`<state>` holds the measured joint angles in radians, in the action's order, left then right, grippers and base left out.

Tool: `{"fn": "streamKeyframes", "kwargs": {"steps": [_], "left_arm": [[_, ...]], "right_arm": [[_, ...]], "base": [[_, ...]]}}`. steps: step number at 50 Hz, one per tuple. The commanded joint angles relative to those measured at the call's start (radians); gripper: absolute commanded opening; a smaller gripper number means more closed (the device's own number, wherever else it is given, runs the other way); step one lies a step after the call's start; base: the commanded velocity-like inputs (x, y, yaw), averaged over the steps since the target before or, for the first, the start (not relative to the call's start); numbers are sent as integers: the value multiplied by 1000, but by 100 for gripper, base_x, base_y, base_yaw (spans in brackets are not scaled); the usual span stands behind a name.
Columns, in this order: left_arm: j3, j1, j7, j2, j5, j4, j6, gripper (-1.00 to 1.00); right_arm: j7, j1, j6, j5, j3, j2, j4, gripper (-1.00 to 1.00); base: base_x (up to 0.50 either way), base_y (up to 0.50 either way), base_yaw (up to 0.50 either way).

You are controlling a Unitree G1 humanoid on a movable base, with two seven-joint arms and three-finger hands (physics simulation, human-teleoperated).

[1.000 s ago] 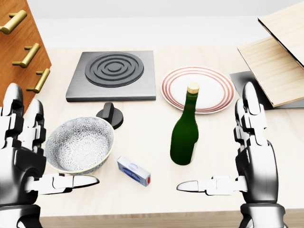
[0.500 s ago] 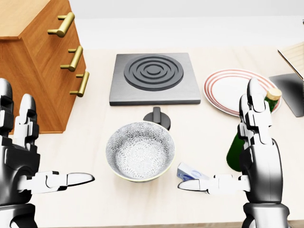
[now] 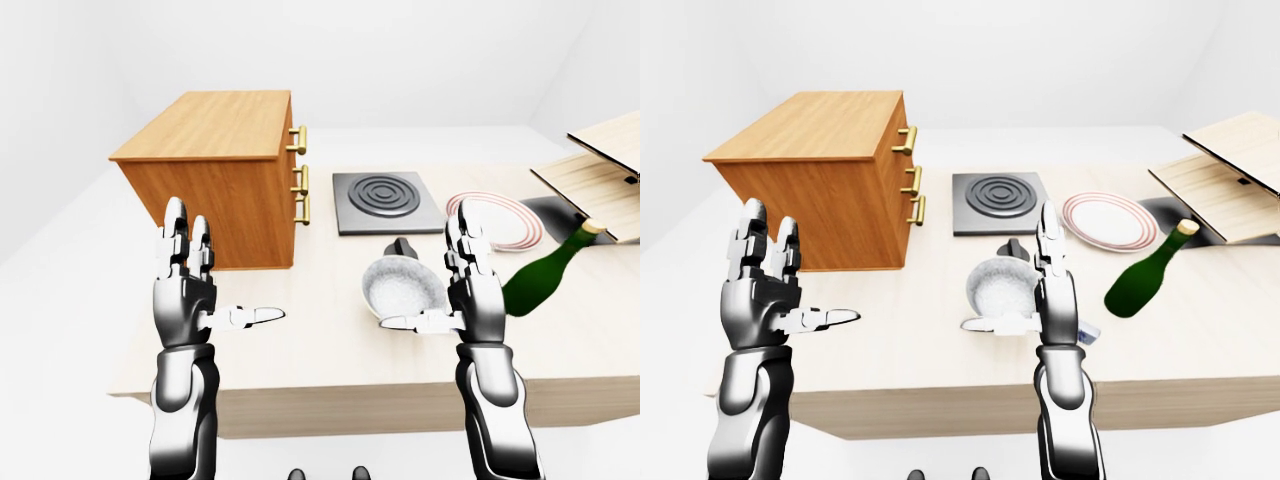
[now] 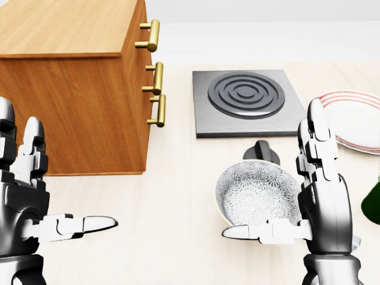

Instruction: Put the bowl on the top of the cabinet.

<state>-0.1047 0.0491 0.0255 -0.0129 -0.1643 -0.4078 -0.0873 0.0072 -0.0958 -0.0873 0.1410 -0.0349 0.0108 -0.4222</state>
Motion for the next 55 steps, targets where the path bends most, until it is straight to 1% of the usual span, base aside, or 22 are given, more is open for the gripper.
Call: {"fn": "streamKeyframes", "kwargs": {"steps": [1,33,40,51,55], "left_arm": [[2,1,0,1,3,-4,0,100],[0,-2,-1,0,-2,4,0,100],[-1,-9,-5,0,-3,25,0,100],[-1,-10,-4,-1,-4,27,0,100],[-2,-3,3,-2,-8,13,0,100]], "right_arm": [[4,-3,0,-2,-1,0,-5,100],[3,1,0,-14,-3,-1,14,100],[2,10,0,-24,-6,1,45,100],[2,12,0,-21,-3,1,44,100],[5,5,0,-14,4,0,30,100]], "base": [[10,50,0],[9,50,0],[1,17,0],[0,0,0],[50,0,0]]}}
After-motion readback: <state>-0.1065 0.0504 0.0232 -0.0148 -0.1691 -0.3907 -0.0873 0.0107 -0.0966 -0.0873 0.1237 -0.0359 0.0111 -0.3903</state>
